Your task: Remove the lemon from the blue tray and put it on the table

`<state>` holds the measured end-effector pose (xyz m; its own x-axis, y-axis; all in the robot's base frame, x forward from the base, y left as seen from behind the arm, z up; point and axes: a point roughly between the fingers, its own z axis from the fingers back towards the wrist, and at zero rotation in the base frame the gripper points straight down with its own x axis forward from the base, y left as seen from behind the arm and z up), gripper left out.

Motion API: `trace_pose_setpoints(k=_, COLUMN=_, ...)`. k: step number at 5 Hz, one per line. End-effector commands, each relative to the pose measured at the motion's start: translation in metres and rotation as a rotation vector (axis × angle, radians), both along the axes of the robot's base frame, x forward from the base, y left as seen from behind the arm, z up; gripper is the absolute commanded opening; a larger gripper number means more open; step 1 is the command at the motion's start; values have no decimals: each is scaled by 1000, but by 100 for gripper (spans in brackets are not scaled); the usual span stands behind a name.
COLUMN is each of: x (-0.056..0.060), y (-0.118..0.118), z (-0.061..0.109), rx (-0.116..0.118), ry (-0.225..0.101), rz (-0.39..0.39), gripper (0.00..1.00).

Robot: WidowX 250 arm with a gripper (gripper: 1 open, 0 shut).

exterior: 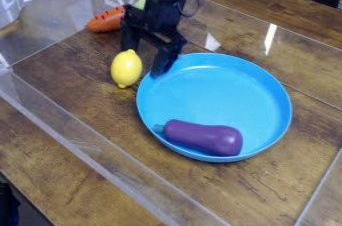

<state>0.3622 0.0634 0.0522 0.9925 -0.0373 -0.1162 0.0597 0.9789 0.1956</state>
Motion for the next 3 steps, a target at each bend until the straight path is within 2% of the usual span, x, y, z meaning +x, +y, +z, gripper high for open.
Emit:
trace_pose_setpoints(k=1, x=5, y=-11, z=42, rx=12, ry=-79, rz=-5, gripper=100)
trace_pose_setpoints(k=2, x=5, y=-18, z=36, rx=16, ry=-71, rz=7, gripper=100)
trace_pose_setpoints(k=3, x=11, y=-9, z=27, rx=22, ry=-65, rz=8, gripper=100)
